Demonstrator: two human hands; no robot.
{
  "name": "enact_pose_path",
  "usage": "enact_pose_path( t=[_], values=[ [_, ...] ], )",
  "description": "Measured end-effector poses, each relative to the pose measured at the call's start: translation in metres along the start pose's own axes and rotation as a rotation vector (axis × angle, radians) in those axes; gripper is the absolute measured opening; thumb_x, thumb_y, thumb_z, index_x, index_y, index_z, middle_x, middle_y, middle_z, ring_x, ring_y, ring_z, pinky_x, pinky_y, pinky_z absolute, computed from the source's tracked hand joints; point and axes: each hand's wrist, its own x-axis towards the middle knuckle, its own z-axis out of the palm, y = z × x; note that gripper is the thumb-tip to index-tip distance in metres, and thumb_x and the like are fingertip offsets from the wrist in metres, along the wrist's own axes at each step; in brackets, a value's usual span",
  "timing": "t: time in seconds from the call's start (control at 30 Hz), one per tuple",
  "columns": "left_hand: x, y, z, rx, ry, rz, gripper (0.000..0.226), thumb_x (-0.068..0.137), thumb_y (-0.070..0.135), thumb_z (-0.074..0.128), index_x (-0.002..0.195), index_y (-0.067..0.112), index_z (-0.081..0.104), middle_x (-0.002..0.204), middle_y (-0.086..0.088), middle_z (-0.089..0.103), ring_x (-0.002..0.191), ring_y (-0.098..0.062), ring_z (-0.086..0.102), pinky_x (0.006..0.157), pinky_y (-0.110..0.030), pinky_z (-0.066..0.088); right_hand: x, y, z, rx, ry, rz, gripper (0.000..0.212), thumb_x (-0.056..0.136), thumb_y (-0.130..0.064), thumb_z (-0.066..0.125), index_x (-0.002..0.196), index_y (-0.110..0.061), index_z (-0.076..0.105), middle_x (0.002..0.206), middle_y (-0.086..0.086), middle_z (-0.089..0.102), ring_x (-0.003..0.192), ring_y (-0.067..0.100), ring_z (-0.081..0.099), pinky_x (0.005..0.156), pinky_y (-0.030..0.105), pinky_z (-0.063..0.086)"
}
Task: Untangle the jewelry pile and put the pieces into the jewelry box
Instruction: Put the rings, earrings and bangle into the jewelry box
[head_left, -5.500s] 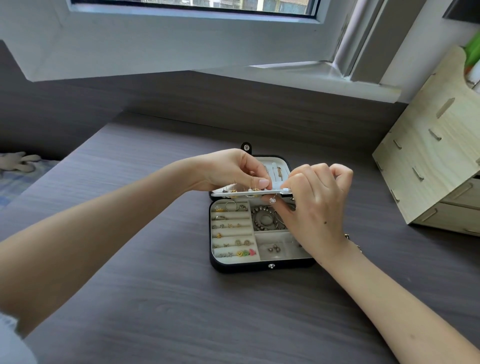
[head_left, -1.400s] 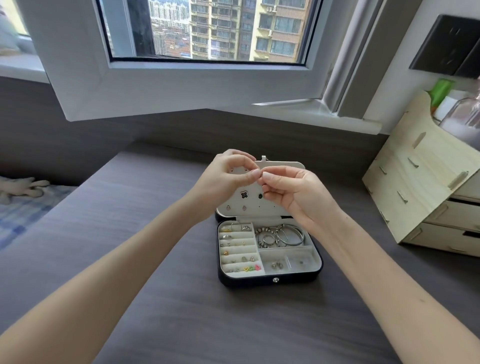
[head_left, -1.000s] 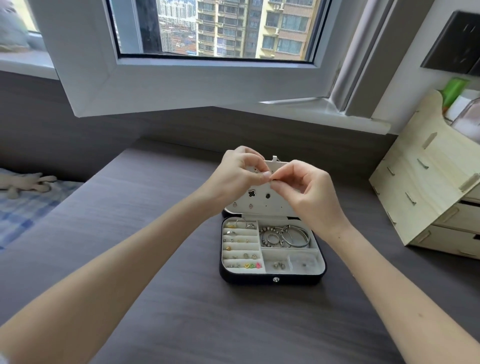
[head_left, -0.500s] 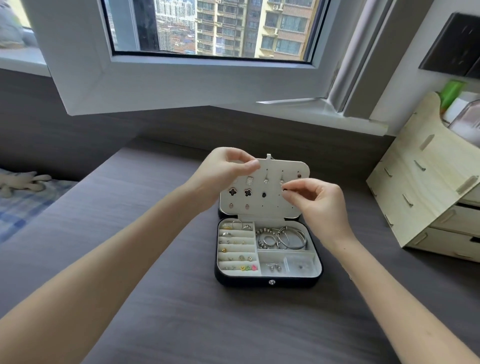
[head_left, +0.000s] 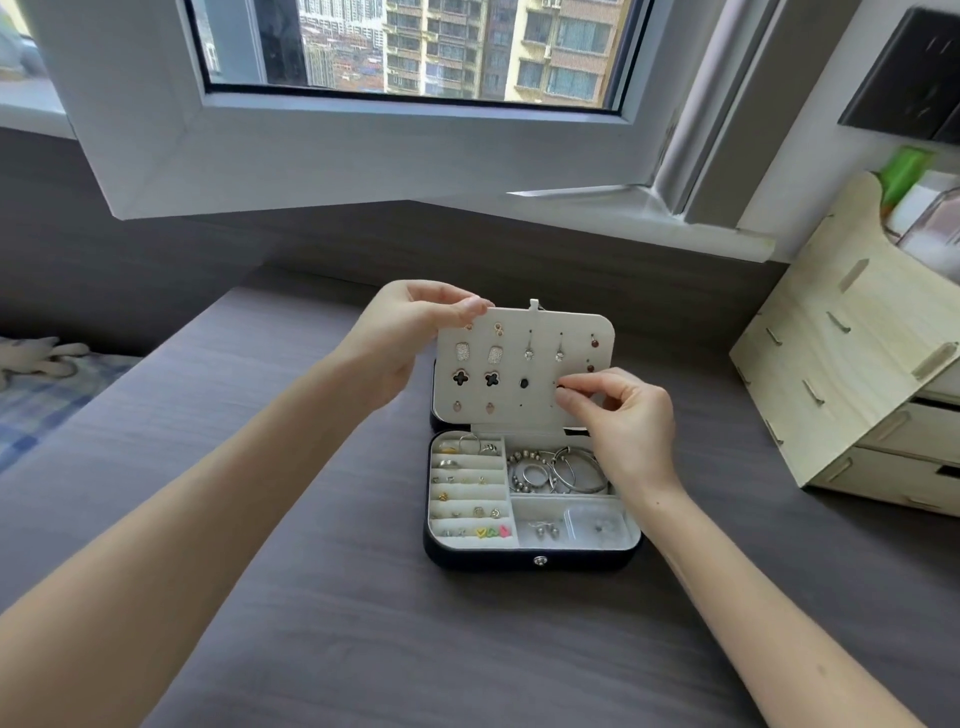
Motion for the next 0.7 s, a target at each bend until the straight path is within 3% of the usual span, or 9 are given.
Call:
enact_pose_path(
  t=[0.17, 0.3, 0.43, 0.53, 0.63, 0.7],
  values=[
    [0.001, 0.000, -0.002, -0.006, -0.025, 0.023, 0.011, 0.087, 0.015, 0.064, 0.090, 0.007, 0.072, 0.082, -0.003, 0.070, 0.063, 0.003, 0.060, 0.056, -0.008, 0.043, 0.000, -0.004, 0.001, -0.087, 0.023, -0.005, 0.011, 0.077, -0.020, 0.076, 0.075, -0.030, 0.073, 0.064, -0.021, 0.060, 0.061, -0.004, 0.051, 0.059, 0.020, 0.037],
    [0.001, 0.001, -0.004, 0.011, -0.045, 0.026, 0.011, 0.087, 0.015, 0.064, 0.088, 0.008, 0.072, 0.080, -0.002, 0.070, 0.069, -0.001, 0.061, 0.061, -0.012, 0.043, 0.001, -0.011, 0.005, -0.263, 0.093, -0.066, 0.009, 0.073, -0.024, 0.078, 0.077, -0.028, 0.071, 0.068, -0.017, 0.058, 0.070, 0.005, 0.054, 0.058, 0.021, 0.034],
    [-0.002, 0.004, -0.008, 0.040, -0.114, 0.031, 0.011, 0.086, 0.016, 0.064, 0.086, 0.011, 0.073, 0.081, -0.001, 0.071, 0.075, -0.004, 0.061, 0.068, -0.017, 0.041, 0.006, -0.011, -0.001, -0.461, 0.243, -0.130, 0.053, 0.059, -0.031, 0.085, 0.100, -0.019, 0.053, 0.089, -0.007, 0.049, 0.087, 0.018, 0.050, 0.070, 0.030, 0.031],
    [-0.002, 0.009, -0.017, 0.060, -0.265, 0.009, 0.010, 0.080, 0.017, 0.068, 0.074, 0.019, 0.076, 0.089, -0.005, 0.072, 0.093, -0.016, 0.060, 0.083, -0.032, 0.040, 0.010, -0.011, -0.012, -0.318, 0.119, -0.064, 0.080, 0.055, -0.027, 0.088, 0.122, -0.021, 0.045, 0.093, -0.004, 0.052, 0.092, 0.016, 0.051, 0.083, 0.035, 0.037],
    [-0.001, 0.016, -0.023, 0.072, -0.489, -0.037, 0.013, 0.072, 0.019, 0.064, 0.068, 0.020, 0.076, 0.085, -0.004, 0.072, 0.089, -0.017, 0.064, 0.086, -0.037, 0.043, 0.011, -0.005, -0.020, 0.156, -0.190, 0.083, 0.048, 0.058, 0.000, 0.086, 0.098, -0.010, 0.062, 0.091, 0.004, 0.069, 0.087, 0.021, 0.067, 0.077, 0.045, 0.056],
    [0.001, 0.018, -0.024, 0.085, -0.558, -0.062, 0.013, 0.071, 0.018, 0.063, 0.068, 0.017, 0.076, 0.076, 0.001, 0.070, 0.077, -0.010, 0.062, 0.084, -0.033, 0.042, 0.010, 0.003, -0.024, 0.113, -0.214, 0.008, 0.031, 0.060, 0.000, 0.085, 0.081, -0.001, 0.063, 0.083, 0.011, 0.067, 0.079, 0.027, 0.066, 0.068, 0.044, 0.055]
  ],
)
